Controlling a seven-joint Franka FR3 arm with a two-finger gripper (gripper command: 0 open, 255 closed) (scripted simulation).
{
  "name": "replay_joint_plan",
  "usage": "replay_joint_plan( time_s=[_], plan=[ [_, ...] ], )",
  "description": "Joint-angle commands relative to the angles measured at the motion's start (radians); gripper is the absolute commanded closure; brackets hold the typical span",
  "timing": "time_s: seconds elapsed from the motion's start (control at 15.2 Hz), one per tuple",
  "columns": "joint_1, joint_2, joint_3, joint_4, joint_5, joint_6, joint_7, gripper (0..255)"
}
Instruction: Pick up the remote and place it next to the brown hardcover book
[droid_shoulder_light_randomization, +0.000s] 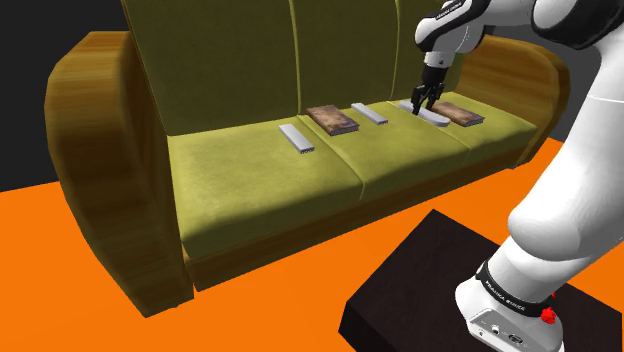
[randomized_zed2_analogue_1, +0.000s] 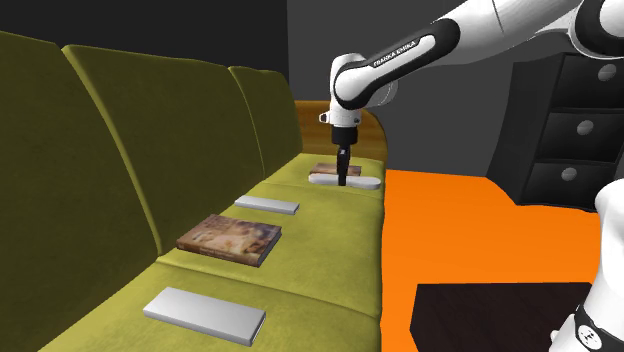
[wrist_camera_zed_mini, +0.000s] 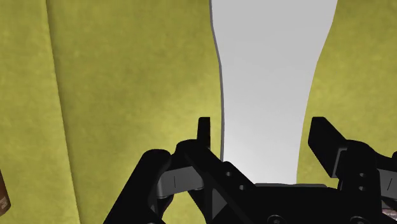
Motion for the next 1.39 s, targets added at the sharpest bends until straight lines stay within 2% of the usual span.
replay_joint_plan(
  time_s=[0.0,0.59,1.32],
  plan=[
    [-0.034,0.042,-0.015,0.056,0.018,-0.017,-0.054,255],
    [-0.191,0.232,-0.052,0.315,0.097,-0.106,-0.243,255],
    [-0.192,0.274,-0.041,0.226,0.119,0.022,-0.258,255]
  ],
)
